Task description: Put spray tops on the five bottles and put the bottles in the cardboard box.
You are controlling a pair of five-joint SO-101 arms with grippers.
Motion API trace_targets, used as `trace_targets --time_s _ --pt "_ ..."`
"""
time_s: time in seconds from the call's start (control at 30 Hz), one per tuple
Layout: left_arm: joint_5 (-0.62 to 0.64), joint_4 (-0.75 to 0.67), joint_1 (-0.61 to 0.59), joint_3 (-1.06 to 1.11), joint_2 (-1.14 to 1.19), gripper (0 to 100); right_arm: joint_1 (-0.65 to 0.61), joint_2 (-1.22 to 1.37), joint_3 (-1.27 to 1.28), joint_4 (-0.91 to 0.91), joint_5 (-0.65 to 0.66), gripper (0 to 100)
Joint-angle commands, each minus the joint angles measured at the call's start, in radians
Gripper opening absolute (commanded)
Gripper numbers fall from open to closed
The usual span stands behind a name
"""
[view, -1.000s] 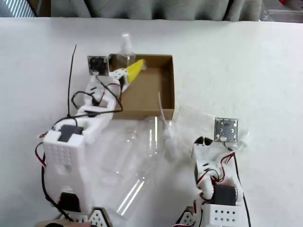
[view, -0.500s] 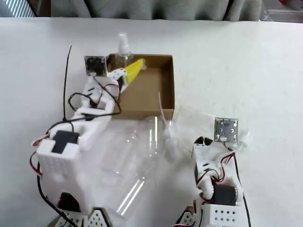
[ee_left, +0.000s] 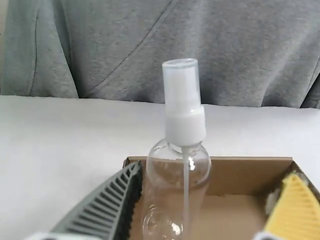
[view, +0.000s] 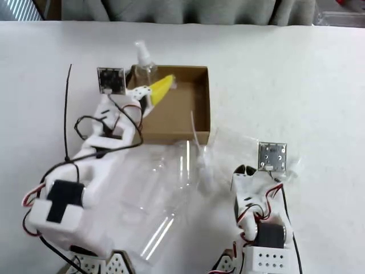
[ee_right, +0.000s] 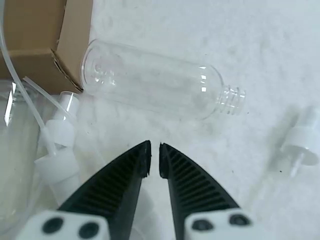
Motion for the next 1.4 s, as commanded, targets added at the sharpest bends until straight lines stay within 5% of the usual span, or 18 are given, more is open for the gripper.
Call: trace_targets --time_s 0.0,0.3,0.6,1.03,1.37 --pt "-0.008 0.089 0.001 -0.008 -0.107 40 -0.005 -0.004 0.009 -0.019 0.003 1.8" --pt "-0.002 0.29 -0.001 -0.006 -0.222 39 -0.005 -0.004 0.009 -0.021 0.003 1.8" --pt "-0.008 0.347 -0.065 -0.008 -0.337 1 -0.005 -0.004 0.009 -0.021 0.003 1.8" --pt "-0.008 0.377 -0.061 0.304 -0.636 7 -0.005 -0.004 0.009 -0.019 0.003 1.8" --pt "-0.008 0.931 -0.064 0.327 -0.992 7 -0.005 -0.004 0.009 -0.019 0.003 1.8"
